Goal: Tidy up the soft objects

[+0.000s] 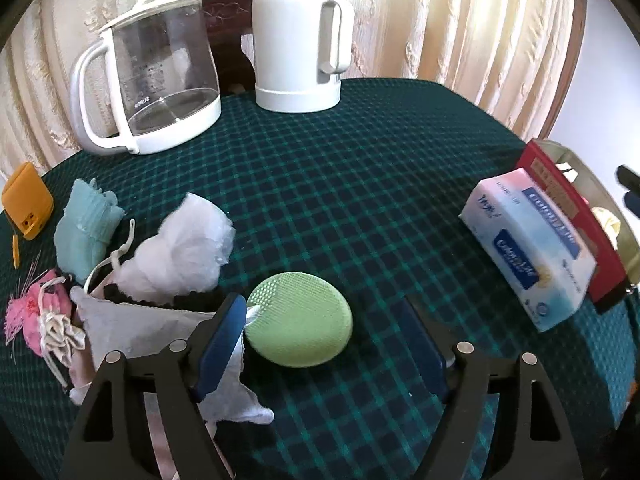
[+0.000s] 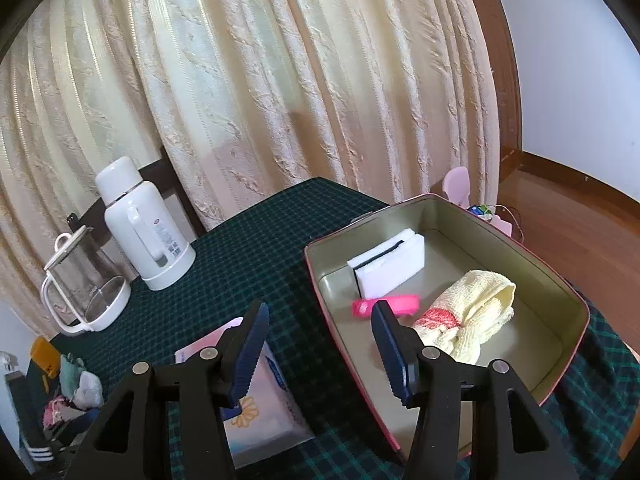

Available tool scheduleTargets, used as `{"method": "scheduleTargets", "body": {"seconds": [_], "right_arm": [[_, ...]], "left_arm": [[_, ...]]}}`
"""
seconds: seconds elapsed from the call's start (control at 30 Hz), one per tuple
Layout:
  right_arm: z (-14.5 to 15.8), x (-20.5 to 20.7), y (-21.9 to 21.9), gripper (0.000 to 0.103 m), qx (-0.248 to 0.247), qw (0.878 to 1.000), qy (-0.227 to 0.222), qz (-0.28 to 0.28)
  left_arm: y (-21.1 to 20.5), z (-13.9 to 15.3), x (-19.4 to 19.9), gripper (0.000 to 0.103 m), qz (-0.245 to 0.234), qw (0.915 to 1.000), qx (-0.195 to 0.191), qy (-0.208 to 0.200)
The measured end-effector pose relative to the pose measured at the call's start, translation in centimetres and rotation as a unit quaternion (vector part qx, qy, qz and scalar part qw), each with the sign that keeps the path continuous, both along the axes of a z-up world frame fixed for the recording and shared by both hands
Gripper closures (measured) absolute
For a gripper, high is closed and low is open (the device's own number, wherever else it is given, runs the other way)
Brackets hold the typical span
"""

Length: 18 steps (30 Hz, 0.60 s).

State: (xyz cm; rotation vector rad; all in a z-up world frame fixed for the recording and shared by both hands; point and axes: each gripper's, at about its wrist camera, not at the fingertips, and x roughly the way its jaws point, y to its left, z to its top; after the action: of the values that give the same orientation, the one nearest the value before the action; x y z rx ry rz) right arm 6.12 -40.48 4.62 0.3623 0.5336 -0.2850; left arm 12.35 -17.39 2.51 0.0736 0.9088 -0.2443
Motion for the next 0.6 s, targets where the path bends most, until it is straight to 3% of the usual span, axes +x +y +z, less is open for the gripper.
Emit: {"method": "scheduleTargets", "body": {"seconds": [0.1,0.17,0.2,0.27,0.4,0.6], "right_arm": [[0.2,-0.3,0.1,0.046,0.001,1.0,-0.005,0.004],[0.2,-0.3,0.3,0.046,0.002,1.0,-0.006,0.006],[0.2,-0.4,0.3,0.046,0.003,1.0,-0.007,0.008],[0.3,-0.4,0.3,0.046,0.004,1.0,-0.008,0.01],[0.1,-0.4,0.2,0.046,0.012,1.0,-0.008,0.012],[0.0,-0.8,-0.2,0.046,0.023,1.0,-0.012,0.014]], "left_arm": [[-0.3,-0.5,0.4,0.027,0.002,0.9999,0.016,-0.003],[-0.2,-0.7,0.5,0.054,0.005,0.9997,0.023,-0.004],[-0.1,-0.8,0.6,0.058,0.011,0.9995,0.028,-0.003],[0.5,-0.5,0.7,0.081,0.019,0.9995,0.024,-0.007],[2.1,0.6,0.6,0.089,0.025,0.9994,-0.022,-0.008],[2.3,4.0,-0.6,0.09,0.012,0.9976,-0.05,-0.047]]}}
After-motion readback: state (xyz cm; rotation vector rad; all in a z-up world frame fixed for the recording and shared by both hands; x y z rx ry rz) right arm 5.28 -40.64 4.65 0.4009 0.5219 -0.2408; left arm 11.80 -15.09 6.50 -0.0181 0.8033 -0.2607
